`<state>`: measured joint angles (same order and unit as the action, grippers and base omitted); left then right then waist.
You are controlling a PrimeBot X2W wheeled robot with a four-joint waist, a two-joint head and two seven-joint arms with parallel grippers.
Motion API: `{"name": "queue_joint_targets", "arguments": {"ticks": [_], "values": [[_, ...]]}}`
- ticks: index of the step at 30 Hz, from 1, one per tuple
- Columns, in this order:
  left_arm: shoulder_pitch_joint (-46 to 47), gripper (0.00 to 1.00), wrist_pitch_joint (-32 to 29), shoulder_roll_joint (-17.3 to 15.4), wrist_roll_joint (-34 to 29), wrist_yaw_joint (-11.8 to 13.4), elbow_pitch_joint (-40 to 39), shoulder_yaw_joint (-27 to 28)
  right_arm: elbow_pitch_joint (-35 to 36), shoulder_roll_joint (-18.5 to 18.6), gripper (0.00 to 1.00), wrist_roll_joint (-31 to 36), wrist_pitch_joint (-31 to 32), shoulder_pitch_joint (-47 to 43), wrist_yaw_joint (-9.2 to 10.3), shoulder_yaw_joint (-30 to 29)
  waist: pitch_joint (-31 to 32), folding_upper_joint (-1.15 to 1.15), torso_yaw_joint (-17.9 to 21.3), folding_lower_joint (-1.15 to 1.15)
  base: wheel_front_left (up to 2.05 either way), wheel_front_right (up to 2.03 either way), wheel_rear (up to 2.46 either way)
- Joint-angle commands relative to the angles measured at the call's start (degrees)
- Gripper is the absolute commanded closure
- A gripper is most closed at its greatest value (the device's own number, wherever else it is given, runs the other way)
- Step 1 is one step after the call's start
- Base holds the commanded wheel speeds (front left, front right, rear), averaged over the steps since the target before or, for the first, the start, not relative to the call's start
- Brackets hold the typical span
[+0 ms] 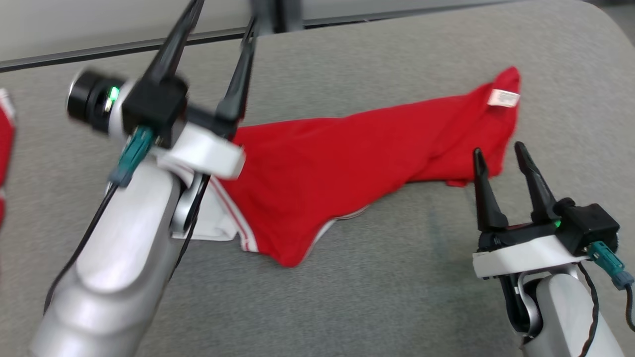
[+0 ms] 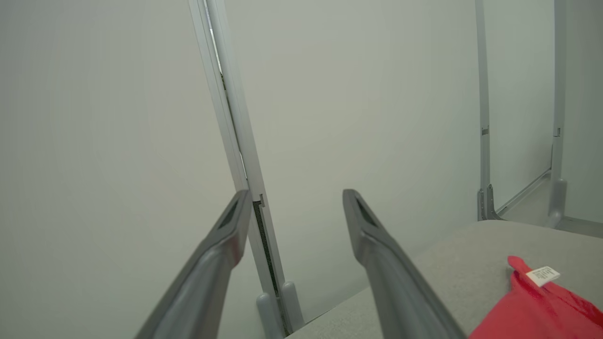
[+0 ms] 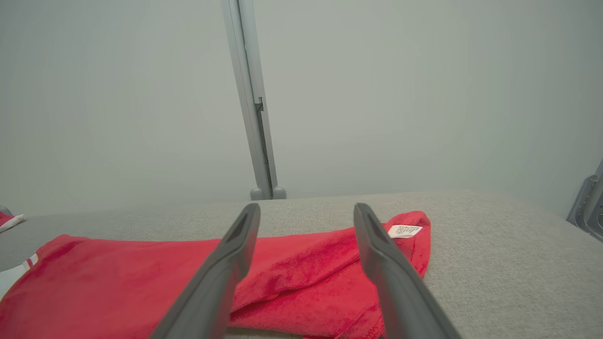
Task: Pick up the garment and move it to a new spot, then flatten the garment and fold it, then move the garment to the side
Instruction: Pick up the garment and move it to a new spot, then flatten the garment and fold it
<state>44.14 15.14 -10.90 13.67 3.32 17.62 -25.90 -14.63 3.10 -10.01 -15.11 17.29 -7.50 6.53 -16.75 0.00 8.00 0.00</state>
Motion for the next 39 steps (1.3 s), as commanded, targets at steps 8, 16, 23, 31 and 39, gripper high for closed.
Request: {"name": "queue_joint_targets", "arguments": {"ticks": [8, 16, 23, 31, 39], "values": [[-21.46, 0.00, 0.02, -1.52, 0.40, -1.26, -7.58, 7.01, 0.75, 2.99, 0.00, 1.22, -0.08, -3.42, 0.02, -0.61, 5.76, 0.00, -11.33, 0.00, 0.00, 0.00, 0.00], [-33.15, 0.00, 0.02, 4.27, -3.54, -1.03, -10.86, 10.58, 1.01, 2.47, 0.00, 0.92, -0.08, -7.27, 0.02, -0.75, 8.56, 0.00, -13.93, 0.00, 0.00, 0.00, 0.00], [-37.34, 0.00, 0.02, 7.16, -4.88, -0.95, -11.66, 12.24, 1.52, 1.60, 0.00, 0.45, -0.08, -9.01, 0.02, -0.24, 9.01, 0.00, -13.60, 0.00, 0.00, 0.00, 0.00], [-37.80, 0.00, 0.02, 7.85, -6.71, -2.03, -11.87, 14.19, 1.00, 1.26, 0.00, 0.09, -0.08, -8.78, 0.02, 0.54, 8.95, 0.00, -12.82, 0.00, 0.00, 0.00, 0.00], [-37.18, 0.00, 0.02, 7.92, -6.54, -2.45, -11.30, 14.11, 1.75, 1.70, 0.00, -0.69, -0.08, -8.33, 0.01, 5.13, 8.58, 0.00, -12.76, 0.00, 0.00, 0.00, 0.00]]}}
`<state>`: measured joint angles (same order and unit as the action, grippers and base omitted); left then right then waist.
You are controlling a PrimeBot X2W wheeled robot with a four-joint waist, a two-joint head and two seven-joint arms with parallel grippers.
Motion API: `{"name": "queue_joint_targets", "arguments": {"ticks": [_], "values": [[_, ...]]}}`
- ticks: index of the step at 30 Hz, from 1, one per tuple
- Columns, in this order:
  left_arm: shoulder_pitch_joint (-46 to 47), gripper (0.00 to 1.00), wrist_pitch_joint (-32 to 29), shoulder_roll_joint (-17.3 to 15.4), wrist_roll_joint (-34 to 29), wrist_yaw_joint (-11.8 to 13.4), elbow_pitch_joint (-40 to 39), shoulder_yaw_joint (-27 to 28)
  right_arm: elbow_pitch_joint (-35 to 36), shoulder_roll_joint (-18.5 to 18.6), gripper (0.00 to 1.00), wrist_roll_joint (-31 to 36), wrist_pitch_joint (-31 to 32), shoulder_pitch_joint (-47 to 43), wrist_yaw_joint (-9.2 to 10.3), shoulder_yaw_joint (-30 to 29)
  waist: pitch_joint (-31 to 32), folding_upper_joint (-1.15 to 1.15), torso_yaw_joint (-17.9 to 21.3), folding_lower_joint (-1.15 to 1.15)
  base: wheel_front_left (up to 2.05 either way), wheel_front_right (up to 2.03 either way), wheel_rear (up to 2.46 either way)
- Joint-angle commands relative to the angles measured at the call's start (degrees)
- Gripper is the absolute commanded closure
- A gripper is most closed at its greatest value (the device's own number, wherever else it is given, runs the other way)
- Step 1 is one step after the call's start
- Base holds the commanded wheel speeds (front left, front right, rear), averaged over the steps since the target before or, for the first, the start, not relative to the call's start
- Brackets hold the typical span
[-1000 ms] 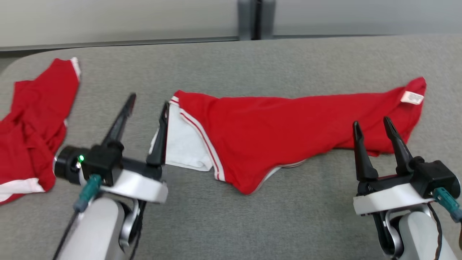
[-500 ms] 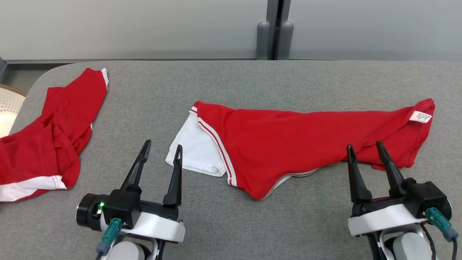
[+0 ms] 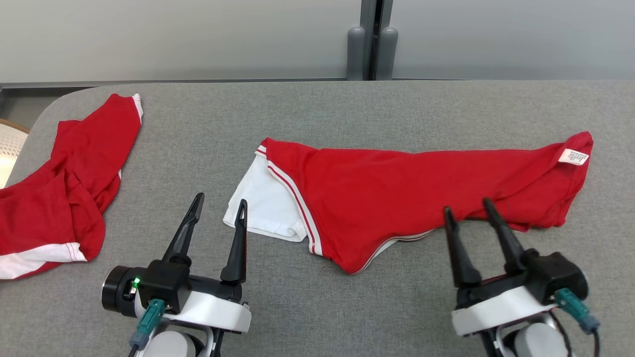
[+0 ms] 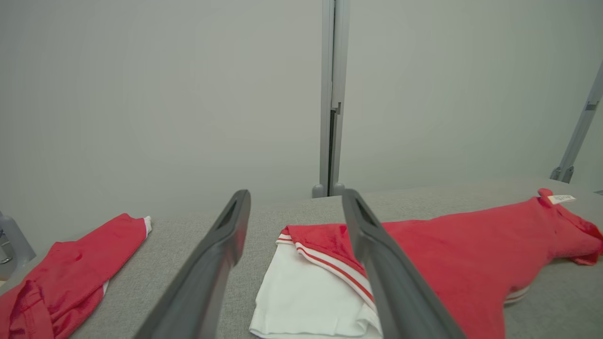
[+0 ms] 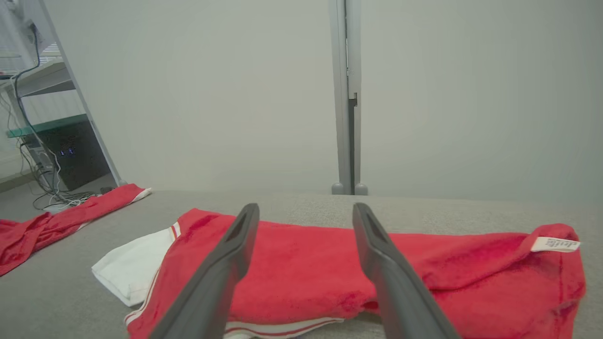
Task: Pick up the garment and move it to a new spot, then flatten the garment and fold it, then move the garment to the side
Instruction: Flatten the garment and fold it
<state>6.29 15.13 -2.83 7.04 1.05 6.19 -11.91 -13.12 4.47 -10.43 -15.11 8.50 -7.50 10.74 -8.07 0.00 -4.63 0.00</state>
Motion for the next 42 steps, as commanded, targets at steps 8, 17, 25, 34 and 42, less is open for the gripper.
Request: {"name": "queue_joint_targets", "arguments": {"ticks": [8, 17, 25, 34, 42], "values": [[1.99, 0.00, 0.03, -0.14, 1.46, 0.76, 0.45, -1.19, -1.29, 7.03, 0.00, -3.73, -0.08, 2.23, 0.02, 20.19, -1.90, 0.00, -3.21, 0.00, 0.00, 0.00, 0.00], [3.03, 0.00, 0.03, -0.14, 3.70, 2.53, 0.57, -3.79, -9.30, 9.81, 0.00, -2.47, -0.08, 6.96, 0.02, 26.44, -5.37, 0.00, -8.45, 0.00, 0.00, 0.00, 0.00], [3.63, 0.00, 0.03, -0.14, 5.40, 3.97, 0.37, -5.79, -16.51, 10.91, 0.75, -2.60, 1.21, 10.11, 0.01, 28.35, -7.37, 0.00, -12.01, 0.00, 0.00, 0.00, 0.00], [2.76, 0.00, 0.03, -0.14, 6.06, 4.64, 0.89, -5.78, -14.58, 12.04, 1.00, -4.76, 0.25, 11.95, 0.02, 27.19, -5.64, 0.00, -12.32, 0.00, 0.00, 0.00, 0.00], [3.11, 0.00, 0.03, -0.14, 6.42, 4.63, 0.47, -6.66, -3.81, 17.24, 1.00, -7.26, 1.99, 16.50, 0.02, 23.02, -4.97, 0.00, -11.80, 0.00, 0.00, 0.00, 0.00]]}}
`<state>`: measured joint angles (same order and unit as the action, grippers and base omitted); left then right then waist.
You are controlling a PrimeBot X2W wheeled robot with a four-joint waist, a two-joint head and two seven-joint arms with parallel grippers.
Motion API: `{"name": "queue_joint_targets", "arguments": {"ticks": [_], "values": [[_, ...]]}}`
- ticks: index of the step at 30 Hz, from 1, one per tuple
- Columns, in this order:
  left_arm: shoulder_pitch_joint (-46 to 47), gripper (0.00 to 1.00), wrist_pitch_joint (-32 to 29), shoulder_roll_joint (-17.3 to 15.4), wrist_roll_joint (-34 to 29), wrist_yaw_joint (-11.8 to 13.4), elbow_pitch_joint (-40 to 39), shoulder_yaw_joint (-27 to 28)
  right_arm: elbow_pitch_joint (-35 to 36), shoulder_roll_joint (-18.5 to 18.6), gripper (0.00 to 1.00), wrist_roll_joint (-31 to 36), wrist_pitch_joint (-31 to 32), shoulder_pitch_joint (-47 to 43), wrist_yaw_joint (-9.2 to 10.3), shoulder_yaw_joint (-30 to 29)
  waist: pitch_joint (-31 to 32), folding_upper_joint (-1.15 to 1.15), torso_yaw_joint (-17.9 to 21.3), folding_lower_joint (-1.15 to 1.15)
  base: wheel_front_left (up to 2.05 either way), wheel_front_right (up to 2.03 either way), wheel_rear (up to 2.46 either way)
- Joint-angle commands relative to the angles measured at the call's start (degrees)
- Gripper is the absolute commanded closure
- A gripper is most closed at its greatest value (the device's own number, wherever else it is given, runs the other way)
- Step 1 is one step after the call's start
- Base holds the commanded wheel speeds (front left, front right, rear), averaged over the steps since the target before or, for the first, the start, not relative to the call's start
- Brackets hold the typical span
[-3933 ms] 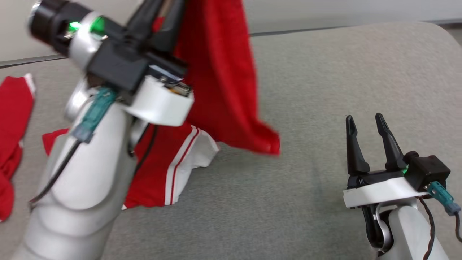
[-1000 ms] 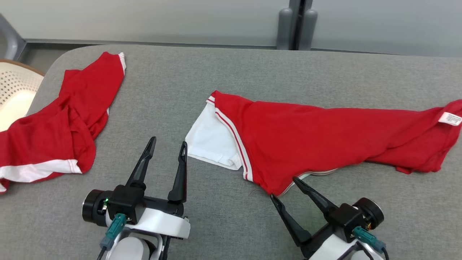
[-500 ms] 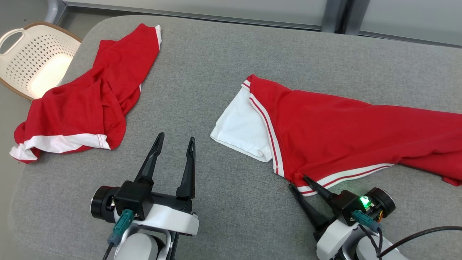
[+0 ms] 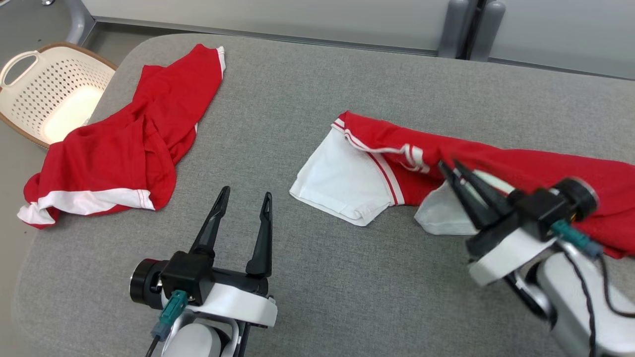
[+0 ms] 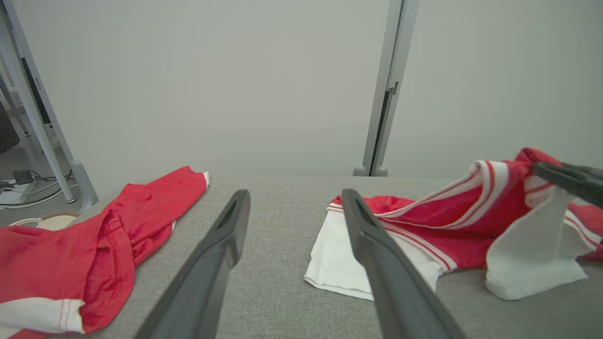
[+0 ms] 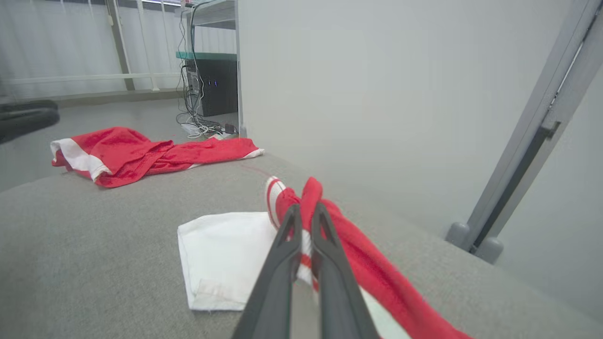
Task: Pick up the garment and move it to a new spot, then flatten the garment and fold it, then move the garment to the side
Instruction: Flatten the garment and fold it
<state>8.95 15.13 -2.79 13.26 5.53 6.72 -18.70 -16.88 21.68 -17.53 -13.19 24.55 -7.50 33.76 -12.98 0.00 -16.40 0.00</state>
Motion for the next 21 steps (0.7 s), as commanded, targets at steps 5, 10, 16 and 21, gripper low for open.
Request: {"name": "queue_joint_targets", "arguments": {"ticks": [5, 10, 16, 21], "values": [[2.11, 0.00, 0.03, -0.18, 0.86, 0.00, -0.39, -1.87, 6.63, 7.39, 1.00, -2.28, 6.05, 8.81, 0.02, -1.80, -1.94, 0.00, -1.37, 0.00, 0.00, 0.00, 0.00], [4.71, 0.00, 0.03, -0.19, 2.25, 0.50, -0.92, -4.83, 7.71, 14.92, 1.00, -5.92, 12.87, 19.81, 0.03, 1.01, -5.02, 0.00, -4.29, 0.00, 0.00, 0.00, 0.00], [6.55, 0.00, 0.03, -0.17, 4.76, 1.76, -1.63, -8.93, -0.16, 21.37, 1.00, -10.97, 17.73, 33.92, 0.03, 8.99, -8.49, 0.00, -8.81, 0.00, 0.00, 0.00, 0.00], [7.01, 0.00, 0.03, -0.18, 5.95, 2.79, -2.01, -11.01, -14.15, 21.86, 0.00, -8.13, 15.42, 45.27, 0.03, 12.03, -10.47, 0.00, -11.08, 0.00, 0.00, 0.00, 0.00]]}}
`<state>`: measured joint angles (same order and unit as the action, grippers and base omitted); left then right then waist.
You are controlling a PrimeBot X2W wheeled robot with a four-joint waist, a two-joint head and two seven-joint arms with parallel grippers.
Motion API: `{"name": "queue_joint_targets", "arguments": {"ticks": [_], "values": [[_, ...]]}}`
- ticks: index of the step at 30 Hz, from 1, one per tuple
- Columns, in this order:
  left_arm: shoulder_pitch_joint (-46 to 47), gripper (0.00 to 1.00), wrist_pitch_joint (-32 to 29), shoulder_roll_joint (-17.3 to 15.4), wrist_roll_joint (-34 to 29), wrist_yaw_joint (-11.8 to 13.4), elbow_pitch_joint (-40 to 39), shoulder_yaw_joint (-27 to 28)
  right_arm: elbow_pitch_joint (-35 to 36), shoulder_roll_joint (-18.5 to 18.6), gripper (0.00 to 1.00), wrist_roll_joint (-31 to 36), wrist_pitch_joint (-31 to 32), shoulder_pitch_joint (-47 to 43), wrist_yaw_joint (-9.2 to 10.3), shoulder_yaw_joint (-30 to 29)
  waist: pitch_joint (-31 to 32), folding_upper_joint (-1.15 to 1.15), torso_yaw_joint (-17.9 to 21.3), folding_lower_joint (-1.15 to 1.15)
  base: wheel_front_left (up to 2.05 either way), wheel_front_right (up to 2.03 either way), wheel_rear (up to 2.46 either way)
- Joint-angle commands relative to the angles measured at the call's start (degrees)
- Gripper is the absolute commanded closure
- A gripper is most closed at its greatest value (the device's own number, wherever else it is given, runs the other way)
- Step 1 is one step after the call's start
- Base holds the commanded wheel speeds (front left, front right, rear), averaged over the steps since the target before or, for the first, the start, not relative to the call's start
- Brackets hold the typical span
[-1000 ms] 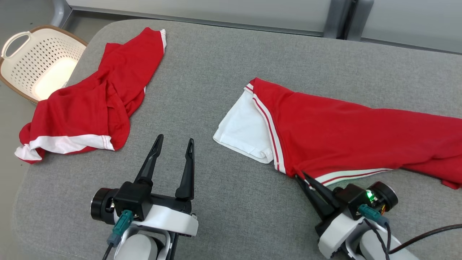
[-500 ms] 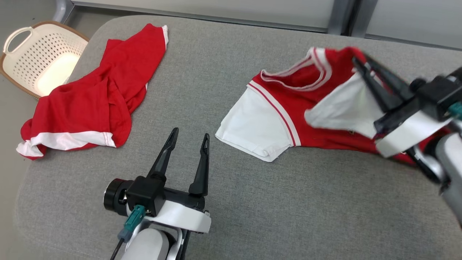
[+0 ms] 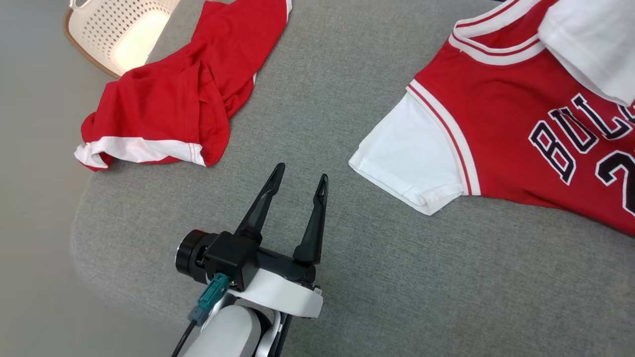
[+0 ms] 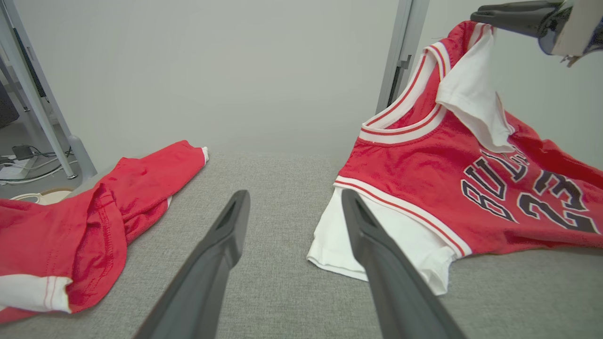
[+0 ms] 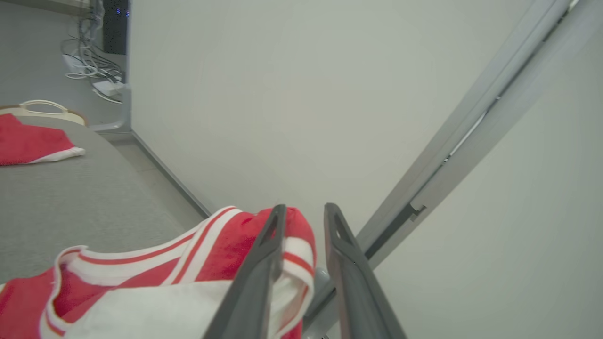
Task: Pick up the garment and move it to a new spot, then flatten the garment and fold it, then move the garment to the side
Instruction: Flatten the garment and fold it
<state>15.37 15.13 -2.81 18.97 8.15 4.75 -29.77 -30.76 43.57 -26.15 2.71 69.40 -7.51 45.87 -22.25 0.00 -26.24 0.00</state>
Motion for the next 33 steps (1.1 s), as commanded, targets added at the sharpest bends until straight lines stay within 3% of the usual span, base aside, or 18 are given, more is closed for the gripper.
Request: {"name": "queue_joint_targets", "arguments": {"ticks": [1, 7, 15, 23, 28, 33], "values": [[0.57, 0.00, 0.03, -0.14, 0.22, 0.44, -0.07, -0.16, -3.31, -0.86, 0.00, 1.47, -1.47, 1.91, 0.04, -0.22, -1.34, 0.00, -1.40, 0.00, 0.00, 0.00, 0.00], [0.65, 0.00, 0.04, -0.13, -0.57, 0.99, 0.59, 0.66, -15.21, -6.88, 0.00, 3.65, -9.45, 2.37, 0.04, -1.50, -0.35, 0.00, 0.03, 0.00, 0.00, 0.00, 0.00], [0.09, 0.00, 0.03, -0.16, -2.89, 0.08, 1.47, 3.63, -18.13, -11.24, 0.00, -0.35, -16.60, -3.66, 0.04, -2.08, 3.14, 0.00, 5.63, 0.00, 0.00, 0.00, 0.00], [-1.31, 0.00, 0.03, -0.19, -5.74, -1.90, 2.17, 8.11, -5.90, -14.40, 0.00, -2.87, -17.91, -19.45, 0.03, -12.07, 8.38, 0.00, 13.78, 0.00, 0.00, 0.00, 0.00], [-2.72, 0.00, 0.03, -0.19, -6.52, -2.60, 2.32, 10.26, 3.46, -17.12, 0.00, 1.95, -17.87, -32.38, 0.03, -21.07, 10.74, 0.00, 17.13, 0.00, 0.00, 0.00, 0.00], [-4.09, 0.00, 0.03, -0.18, -7.16, -3.41, 2.44, 11.96, 10.27, -22.64, 0.00, 6.22, -17.89, -45.37, 0.04, -30.26, 12.16, 0.00, 19.26, 0.00, 0.00, 0.00, 0.00]]}}
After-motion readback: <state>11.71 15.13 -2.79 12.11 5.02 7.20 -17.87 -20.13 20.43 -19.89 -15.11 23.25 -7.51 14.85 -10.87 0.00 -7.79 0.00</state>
